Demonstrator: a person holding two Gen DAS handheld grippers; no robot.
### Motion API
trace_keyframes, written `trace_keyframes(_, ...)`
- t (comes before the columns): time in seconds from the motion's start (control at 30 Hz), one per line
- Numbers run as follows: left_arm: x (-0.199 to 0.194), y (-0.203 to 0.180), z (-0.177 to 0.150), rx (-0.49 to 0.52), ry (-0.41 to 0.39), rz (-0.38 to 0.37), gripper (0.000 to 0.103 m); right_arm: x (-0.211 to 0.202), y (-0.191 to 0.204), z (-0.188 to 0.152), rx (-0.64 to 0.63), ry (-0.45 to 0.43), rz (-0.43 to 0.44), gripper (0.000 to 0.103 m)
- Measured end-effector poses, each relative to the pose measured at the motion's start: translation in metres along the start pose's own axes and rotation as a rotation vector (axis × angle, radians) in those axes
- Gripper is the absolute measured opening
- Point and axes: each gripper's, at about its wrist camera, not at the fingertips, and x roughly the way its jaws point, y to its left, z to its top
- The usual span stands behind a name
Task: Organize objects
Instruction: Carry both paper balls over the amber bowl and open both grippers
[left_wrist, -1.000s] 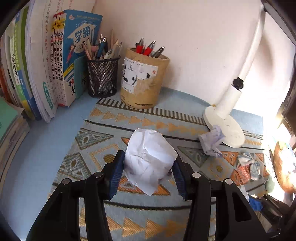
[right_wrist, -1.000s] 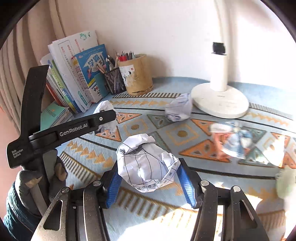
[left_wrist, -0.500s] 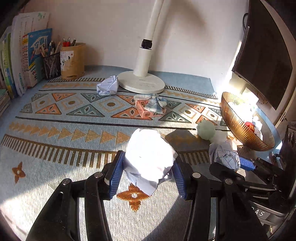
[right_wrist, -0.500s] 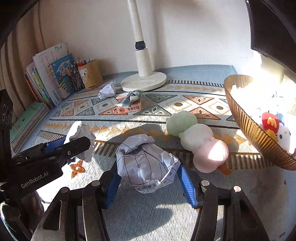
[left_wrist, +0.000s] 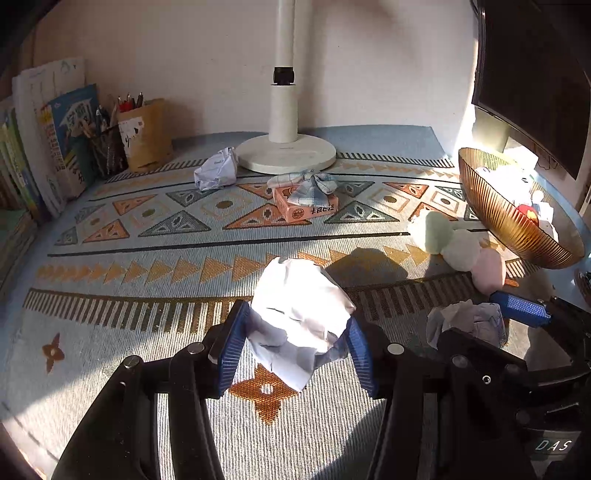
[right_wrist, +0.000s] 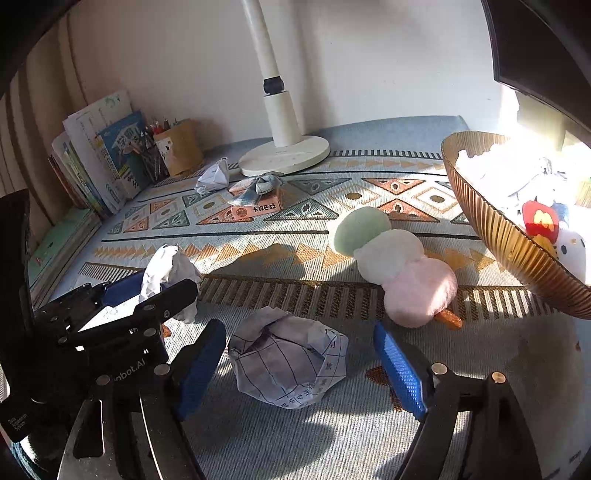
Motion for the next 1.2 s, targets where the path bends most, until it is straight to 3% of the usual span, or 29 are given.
trace_keyframes(0.13,0.002,0.002,0.000,0.000,0.012,0.003,0.050,-0.003,0.002,0.000,-0.006,-0.023,-0.032,0.081)
trace_keyframes(0.27,0.001,0.002,0.000,-0.006,0.006,0.000,0.050,0.004,0.009,0.000,-0.051,0.010,-0.019,0.078)
trace_keyframes(0.33,0.001,0.003,0.000,-0.004,0.008,0.000,0.050,0.006,0.010,-0.001,-0.056,0.020,-0.024,0.062)
trace_keyframes(0.47,0.001,0.002,-0.001,-0.008,0.008,-0.009,0.050,-0.006,0.009,-0.002,-0.047,-0.059,-0.038,0.062)
trace_keyframes(0.67,0.000,0.001,-0.001,-0.008,0.002,-0.019,0.049,-0.010,0.006,-0.001,-0.031,-0.073,-0.042,0.062)
trace_keyframes(0.77,-0.004,-0.003,0.001,0.001,-0.009,0.001,0.048,-0.024,-0.006,0.000,0.045,-0.113,-0.032,0.062)
trace_keyframes(0.8,-0.008,-0.005,0.003,0.000,-0.013,-0.019,0.048,-0.032,-0.016,0.002,0.100,-0.126,-0.011,0.062)
trace_keyframes(0.9,-0.029,-0.023,0.028,-0.017,-0.039,-0.172,0.048,-0.071,-0.051,0.017,0.244,-0.236,0.008,0.062)
trace_keyframes(1.07,-0.046,-0.083,0.096,0.050,-0.111,-0.395,0.048,-0.148,-0.117,0.050,0.403,-0.427,-0.211,0.062)
trace_keyframes(1.2,-0.023,-0.134,0.128,0.090,-0.103,-0.492,0.048,-0.162,-0.163,0.071,0.466,-0.438,-0.317,0.062)
